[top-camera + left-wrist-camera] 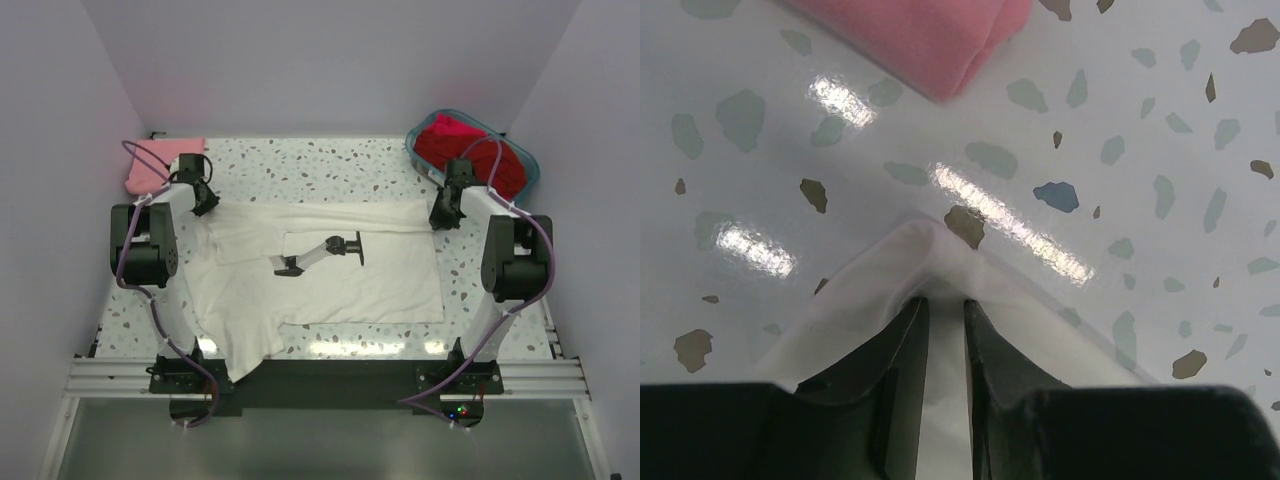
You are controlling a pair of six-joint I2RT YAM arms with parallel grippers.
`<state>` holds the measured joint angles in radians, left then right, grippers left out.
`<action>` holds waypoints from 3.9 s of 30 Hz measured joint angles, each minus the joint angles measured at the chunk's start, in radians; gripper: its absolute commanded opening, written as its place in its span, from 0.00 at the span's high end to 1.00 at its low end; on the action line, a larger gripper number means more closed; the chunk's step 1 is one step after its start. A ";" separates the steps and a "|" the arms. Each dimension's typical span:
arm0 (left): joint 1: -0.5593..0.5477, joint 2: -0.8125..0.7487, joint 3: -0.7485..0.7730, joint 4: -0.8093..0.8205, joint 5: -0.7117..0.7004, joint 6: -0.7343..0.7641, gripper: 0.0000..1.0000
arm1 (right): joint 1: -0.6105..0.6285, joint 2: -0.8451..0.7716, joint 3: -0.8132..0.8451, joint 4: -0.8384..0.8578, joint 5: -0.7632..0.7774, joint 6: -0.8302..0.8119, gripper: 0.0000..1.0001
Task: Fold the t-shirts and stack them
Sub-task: Fold the tshirt
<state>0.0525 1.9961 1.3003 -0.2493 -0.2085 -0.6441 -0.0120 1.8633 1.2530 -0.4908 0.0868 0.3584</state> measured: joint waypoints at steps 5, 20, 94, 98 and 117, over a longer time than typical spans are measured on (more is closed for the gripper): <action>0.001 0.000 -0.001 0.009 0.016 0.002 0.67 | -0.003 0.015 0.011 0.001 0.001 -0.005 0.72; 0.005 -0.001 -0.002 0.025 0.048 0.028 0.61 | -0.002 0.078 0.191 0.134 -0.220 -0.053 0.70; -0.040 -0.628 -0.641 0.008 0.143 0.079 0.32 | 0.771 0.312 0.203 0.537 -0.330 0.520 0.60; -0.041 -0.617 -0.640 0.008 0.150 0.079 0.33 | 0.772 0.333 0.203 0.539 -0.333 0.525 0.60; -0.041 -0.606 -0.631 0.001 0.153 0.079 0.49 | 0.779 0.351 0.212 0.542 -0.343 0.503 0.99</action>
<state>0.0116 1.3903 0.6697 -0.2481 -0.0555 -0.5655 0.7670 2.2139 1.4654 0.0509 -0.2558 0.8612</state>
